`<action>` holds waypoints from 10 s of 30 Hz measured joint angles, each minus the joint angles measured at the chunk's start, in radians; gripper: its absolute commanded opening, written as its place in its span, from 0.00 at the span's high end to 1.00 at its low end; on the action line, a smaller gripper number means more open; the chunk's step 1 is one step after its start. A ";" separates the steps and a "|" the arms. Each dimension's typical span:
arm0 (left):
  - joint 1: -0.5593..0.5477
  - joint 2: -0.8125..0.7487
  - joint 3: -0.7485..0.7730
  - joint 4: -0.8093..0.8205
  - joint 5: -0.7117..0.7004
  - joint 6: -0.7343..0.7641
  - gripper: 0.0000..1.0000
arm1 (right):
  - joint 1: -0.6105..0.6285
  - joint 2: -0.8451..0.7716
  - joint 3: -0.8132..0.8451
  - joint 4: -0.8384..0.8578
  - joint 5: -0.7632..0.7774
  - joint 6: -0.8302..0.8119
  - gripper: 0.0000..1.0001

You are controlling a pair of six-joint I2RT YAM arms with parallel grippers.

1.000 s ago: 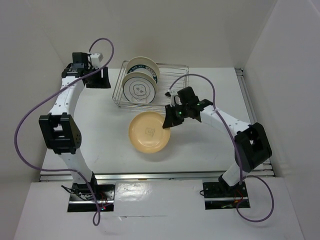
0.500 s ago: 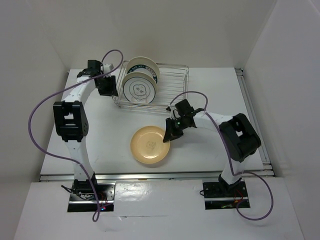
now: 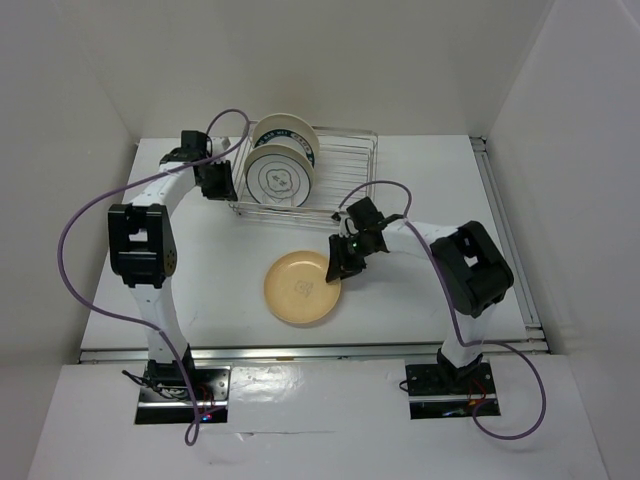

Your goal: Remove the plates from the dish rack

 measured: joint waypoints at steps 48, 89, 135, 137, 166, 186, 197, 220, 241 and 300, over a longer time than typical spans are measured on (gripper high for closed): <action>-0.045 -0.133 -0.113 -0.132 0.079 -0.167 0.33 | -0.003 0.123 0.519 0.228 0.277 -0.175 0.46; -0.044 -0.182 -0.107 -0.170 0.009 -0.092 0.41 | 0.008 0.159 0.633 0.186 0.383 -0.381 1.00; -0.061 -0.201 -0.167 -0.156 0.150 -0.039 0.45 | -0.958 -0.172 -0.169 0.117 0.104 0.454 0.57; -0.065 -0.202 -0.166 -0.161 0.151 -0.038 0.41 | -0.958 -0.166 -0.169 0.108 0.106 0.447 0.36; -0.337 -0.056 0.338 -0.010 -0.161 0.587 0.24 | -0.541 -0.360 0.097 -0.128 0.587 0.345 0.05; -0.342 0.014 0.343 -0.025 -0.275 0.608 1.00 | -0.504 -0.389 0.103 -0.150 0.639 0.266 0.06; -0.334 -0.159 0.335 -0.013 -0.279 0.505 1.00 | -0.473 -0.391 0.103 -0.150 0.624 0.240 0.06; -0.382 -0.264 -0.053 -0.614 0.229 0.542 1.00 | -0.457 -0.393 0.138 -0.175 0.558 0.206 0.06; -0.518 -0.209 -0.151 -0.385 -0.044 0.455 0.87 | -0.444 -0.408 0.110 -0.187 0.549 0.198 0.07; -0.392 0.021 0.393 -0.085 -0.296 0.518 0.16 | -0.316 0.130 0.455 -0.155 0.561 0.116 0.55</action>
